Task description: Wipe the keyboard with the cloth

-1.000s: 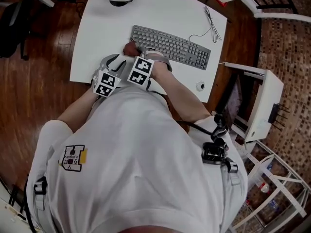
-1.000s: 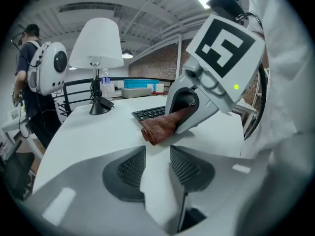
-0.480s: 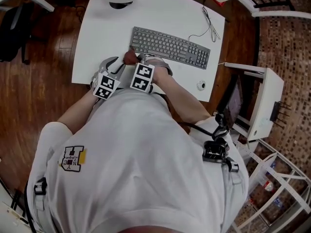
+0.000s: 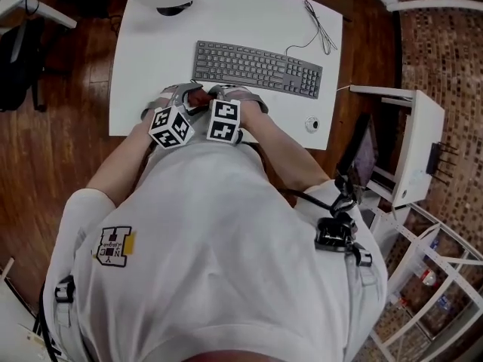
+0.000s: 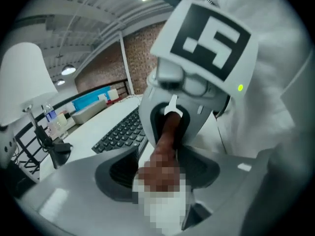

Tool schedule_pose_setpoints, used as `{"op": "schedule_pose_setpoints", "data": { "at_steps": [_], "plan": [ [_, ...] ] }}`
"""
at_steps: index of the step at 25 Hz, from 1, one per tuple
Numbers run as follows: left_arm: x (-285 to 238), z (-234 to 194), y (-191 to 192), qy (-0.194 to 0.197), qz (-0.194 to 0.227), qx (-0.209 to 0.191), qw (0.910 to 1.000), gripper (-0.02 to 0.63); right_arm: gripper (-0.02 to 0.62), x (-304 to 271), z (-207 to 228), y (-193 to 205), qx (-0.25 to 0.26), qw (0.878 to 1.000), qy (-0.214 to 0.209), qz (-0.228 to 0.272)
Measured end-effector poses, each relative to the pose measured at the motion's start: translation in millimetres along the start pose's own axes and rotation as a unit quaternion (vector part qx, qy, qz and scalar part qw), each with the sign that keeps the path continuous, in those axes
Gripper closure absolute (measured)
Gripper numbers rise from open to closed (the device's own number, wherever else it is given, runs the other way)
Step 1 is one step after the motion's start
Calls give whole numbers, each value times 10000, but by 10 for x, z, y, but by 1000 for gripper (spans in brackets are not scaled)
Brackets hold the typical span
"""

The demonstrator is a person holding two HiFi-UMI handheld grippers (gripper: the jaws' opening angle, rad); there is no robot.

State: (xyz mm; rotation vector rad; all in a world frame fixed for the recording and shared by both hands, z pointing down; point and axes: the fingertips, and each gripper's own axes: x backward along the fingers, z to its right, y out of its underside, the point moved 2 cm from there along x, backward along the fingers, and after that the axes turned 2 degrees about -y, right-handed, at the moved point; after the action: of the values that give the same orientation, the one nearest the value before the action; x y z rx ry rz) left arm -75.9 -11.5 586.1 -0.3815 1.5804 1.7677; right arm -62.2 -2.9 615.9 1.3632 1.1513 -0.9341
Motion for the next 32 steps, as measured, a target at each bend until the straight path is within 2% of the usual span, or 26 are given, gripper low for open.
{"op": "schedule_pose_setpoints", "data": {
  "at_steps": [2,5,9,13,18,21,23,28,32],
  "plan": [
    [-108,-9,110,53,-355,-25,9994,438,503,-22,57,28,-124,9999,52,47],
    [-165,-11,133,64,-459,42,9989,483,491,-36,119,69,-319,9993,134,123],
    [-194,16,145,121,-451,109,9988,485,451,38,114,153,-592,9971,244,408],
    [-212,46,159,156,-476,95,9987,485,437,123,101,237,-863,9931,465,637],
    [-227,56,168,194,-514,-21,9985,483,411,180,115,450,-1130,9902,582,584],
    [-251,74,179,251,-519,-17,9983,480,494,94,84,541,-1275,9890,558,495],
    [-272,88,196,300,-520,14,9982,477,499,43,68,548,-1304,9887,569,478],
    [-223,74,177,357,-165,342,9986,448,486,62,71,552,-1458,9852,635,638],
    [20,-15,125,111,381,983,9944,421,408,199,33,556,-1817,9762,587,1031]
  ]
}}
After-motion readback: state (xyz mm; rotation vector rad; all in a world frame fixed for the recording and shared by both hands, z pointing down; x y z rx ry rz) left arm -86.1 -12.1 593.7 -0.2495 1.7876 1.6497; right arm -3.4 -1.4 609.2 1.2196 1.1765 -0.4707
